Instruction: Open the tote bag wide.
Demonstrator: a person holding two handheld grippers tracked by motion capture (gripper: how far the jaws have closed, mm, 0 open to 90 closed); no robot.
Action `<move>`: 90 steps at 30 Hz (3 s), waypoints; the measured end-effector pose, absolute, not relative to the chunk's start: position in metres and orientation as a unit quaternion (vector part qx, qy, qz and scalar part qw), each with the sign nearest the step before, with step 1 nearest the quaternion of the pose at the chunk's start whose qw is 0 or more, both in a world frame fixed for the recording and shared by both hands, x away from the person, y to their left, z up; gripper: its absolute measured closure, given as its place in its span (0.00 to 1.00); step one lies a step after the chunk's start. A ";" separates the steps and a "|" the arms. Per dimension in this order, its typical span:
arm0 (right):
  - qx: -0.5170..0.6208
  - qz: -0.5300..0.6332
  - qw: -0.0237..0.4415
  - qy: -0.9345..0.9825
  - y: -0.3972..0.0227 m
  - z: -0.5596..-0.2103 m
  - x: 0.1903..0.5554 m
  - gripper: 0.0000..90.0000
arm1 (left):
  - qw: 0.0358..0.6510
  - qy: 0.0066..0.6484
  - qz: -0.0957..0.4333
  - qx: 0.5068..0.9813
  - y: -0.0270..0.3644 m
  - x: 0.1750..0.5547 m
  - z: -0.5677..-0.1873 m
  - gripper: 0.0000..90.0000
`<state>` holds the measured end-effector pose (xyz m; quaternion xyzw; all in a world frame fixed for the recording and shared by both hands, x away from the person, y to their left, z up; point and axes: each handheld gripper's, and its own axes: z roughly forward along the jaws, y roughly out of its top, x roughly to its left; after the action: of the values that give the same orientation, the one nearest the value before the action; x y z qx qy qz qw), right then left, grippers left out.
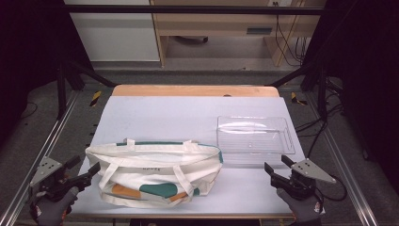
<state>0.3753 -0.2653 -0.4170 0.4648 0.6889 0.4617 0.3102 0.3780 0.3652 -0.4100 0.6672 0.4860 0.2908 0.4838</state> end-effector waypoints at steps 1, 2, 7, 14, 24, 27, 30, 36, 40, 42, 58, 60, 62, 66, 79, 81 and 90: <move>0.463 0.464 0.309 0.690 -0.264 -0.415 0.376 0.36 | 0.484 0.485 0.290 0.668 0.365 0.378 -0.409 0.20; 0.463 0.464 0.309 0.690 -0.264 -0.415 0.376 0.36 | 0.484 0.485 0.290 0.668 0.365 0.378 -0.409 0.20; 0.453 0.476 0.302 0.690 -0.259 -0.399 0.379 0.38 | 0.489 0.484 0.289 0.665 0.359 0.382 -0.398 0.20; 0.431 0.486 0.297 0.700 -0.245 -0.376 0.387 0.39 | 0.481 0.483 0.298 0.669 0.348 0.392 -0.379 0.20; 0.392 0.502 0.285 0.717 -0.204 -0.352 0.399 0.38 | 0.484 0.497 0.290 0.659 0.336 0.394 -0.388 0.23; 0.374 0.511 0.267 0.726 -0.183 -0.353 0.403 0.40 | 0.481 0.497 0.288 0.662 0.336 0.391 -0.392 0.25; 0.355 0.517 0.248 0.738 -0.160 -0.355 0.407 0.42 | 0.478 0.495 0.290 0.665 0.336 0.388 -0.394 0.26; 0.312 0.529 0.214 0.759 -0.120 -0.356 0.408 0.50 | 0.478 0.497 0.289 0.664 0.340 0.384 -0.394 0.28; 0.289 0.534 0.200 0.769 -0.101 -0.352 0.406 0.52 | 0.481 0.500 0.294 0.657 0.345 0.382 -0.390 0.29; 0.280 0.535 0.191 0.774 -0.094 -0.351 0.405 0.52 | 0.480 0.503 0.296 0.655 0.347 0.382 -0.388 0.29; 0.236 0.493 0.144 0.825 -0.028 -0.370 0.408 0.40 | 0.449 0.522 0.269 0.674 0.358 0.416 -0.398 0.37; 0.235 0.486 0.148 0.829 -0.024 -0.374 0.410 0.40 | 0.451 0.522 0.265 0.673 0.362 0.419 -0.396 0.36; 0.239 0.480 0.150 0.830 -0.021 -0.376 0.413 0.40 | 0.453 0.519 0.258 0.677 0.362 0.422 -0.396 0.36; 0.241 0.469 0.146 0.837 -0.018 -0.382 0.417 0.41 | 0.430 0.512 0.257 0.698 0.354 0.427 -0.401 0.37; 0.245 0.430 0.146 0.857 -0.016 -0.395 0.419 0.86 | 0.372 0.544 0.246 0.711 0.361 0.430 -0.414 0.68; 0.250 0.434 0.138 0.855 -0.018 -0.393 0.419 0.88 | 0.372 0.552 0.242 0.706 0.364 0.429 -0.414 0.82; 0.230 0.468 0.104 0.847 -0.027 -0.386 0.409 0.88 | 0.397 0.546 0.260 0.691 0.364 0.422 -0.408 0.89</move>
<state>0.4091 -0.0269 -0.3857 0.2303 0.8470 0.4677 0.1035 0.4219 0.3640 -0.4075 0.6908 0.5455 0.2596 0.3972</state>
